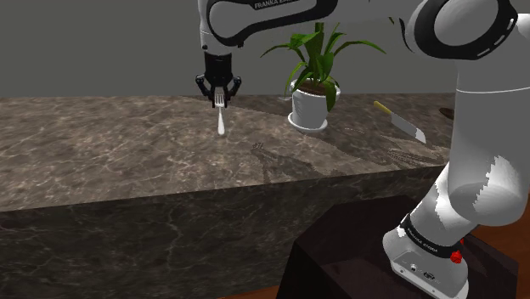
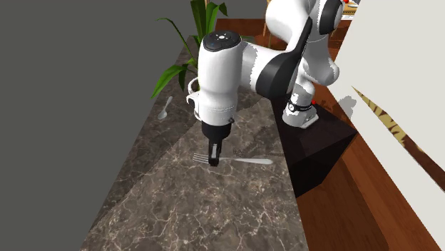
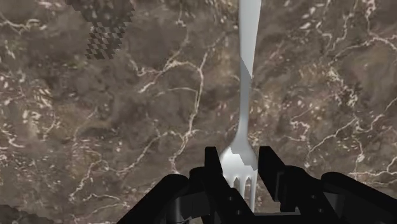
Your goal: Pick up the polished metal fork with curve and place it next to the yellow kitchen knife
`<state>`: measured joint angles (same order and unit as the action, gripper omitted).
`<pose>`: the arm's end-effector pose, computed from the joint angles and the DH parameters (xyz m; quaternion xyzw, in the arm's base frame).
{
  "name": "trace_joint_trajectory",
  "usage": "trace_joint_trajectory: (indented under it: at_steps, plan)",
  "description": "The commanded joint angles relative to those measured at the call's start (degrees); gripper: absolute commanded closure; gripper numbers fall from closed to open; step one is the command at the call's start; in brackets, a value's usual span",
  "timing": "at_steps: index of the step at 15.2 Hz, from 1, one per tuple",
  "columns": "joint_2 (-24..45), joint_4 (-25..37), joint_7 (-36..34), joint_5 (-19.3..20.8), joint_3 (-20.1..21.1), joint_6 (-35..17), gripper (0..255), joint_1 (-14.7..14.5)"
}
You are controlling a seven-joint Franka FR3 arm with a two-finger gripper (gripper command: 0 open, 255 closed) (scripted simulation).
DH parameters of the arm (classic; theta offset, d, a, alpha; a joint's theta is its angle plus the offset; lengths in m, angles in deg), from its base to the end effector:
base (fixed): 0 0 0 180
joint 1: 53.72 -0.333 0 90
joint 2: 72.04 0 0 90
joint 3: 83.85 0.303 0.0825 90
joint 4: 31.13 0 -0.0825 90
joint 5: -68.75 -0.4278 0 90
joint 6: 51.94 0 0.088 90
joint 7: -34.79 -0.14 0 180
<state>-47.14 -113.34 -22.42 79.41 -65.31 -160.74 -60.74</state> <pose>0.6760 0.2687 0.4018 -0.9647 0.2611 -0.0342 0.0007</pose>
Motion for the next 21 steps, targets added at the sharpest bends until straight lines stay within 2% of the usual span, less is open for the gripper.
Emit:
trace_joint_trajectory:
  at_steps: [1,10,21]
  plan:
    - [-3.41,-4.78,1.43,-1.04,-0.01,-1.57,255,1.80]
    - [-20.49,-27.47,11.81,-7.21,-2.09,-8.53,255,9.78]
    - [-36.51,-45.72,27.02,-11.74,-8.96,-11.46,255,16.07]
